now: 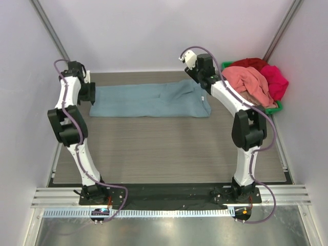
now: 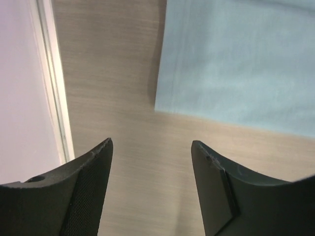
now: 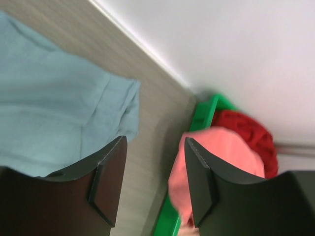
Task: Fold and stack the t-shirts
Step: Fold the tshirt
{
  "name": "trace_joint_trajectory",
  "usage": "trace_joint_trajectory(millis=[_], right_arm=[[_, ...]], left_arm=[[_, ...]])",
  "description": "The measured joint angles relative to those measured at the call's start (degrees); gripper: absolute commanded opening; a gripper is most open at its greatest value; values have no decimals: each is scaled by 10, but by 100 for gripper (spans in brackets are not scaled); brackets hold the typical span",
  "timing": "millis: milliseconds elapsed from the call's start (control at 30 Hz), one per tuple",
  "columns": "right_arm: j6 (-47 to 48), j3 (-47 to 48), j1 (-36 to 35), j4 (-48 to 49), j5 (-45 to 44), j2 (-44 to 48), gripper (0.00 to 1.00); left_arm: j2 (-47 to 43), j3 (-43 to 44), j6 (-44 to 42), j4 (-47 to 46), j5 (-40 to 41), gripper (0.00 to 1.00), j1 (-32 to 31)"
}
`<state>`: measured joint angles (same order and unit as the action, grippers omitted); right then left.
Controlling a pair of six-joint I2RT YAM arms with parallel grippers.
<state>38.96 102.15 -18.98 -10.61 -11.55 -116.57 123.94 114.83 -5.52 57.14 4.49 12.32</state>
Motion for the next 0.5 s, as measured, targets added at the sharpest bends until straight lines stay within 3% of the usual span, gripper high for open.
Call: trace_joint_trajectory(millis=[200,500], right_arm=[[-106,-95,15,-74,19,105,57],[-202,-161,87,-218,169,84,57]], left_arm=[[-84,-99,-14,-16,-8,61,0],[-1,-107,-7,-1,-31,60,5]])
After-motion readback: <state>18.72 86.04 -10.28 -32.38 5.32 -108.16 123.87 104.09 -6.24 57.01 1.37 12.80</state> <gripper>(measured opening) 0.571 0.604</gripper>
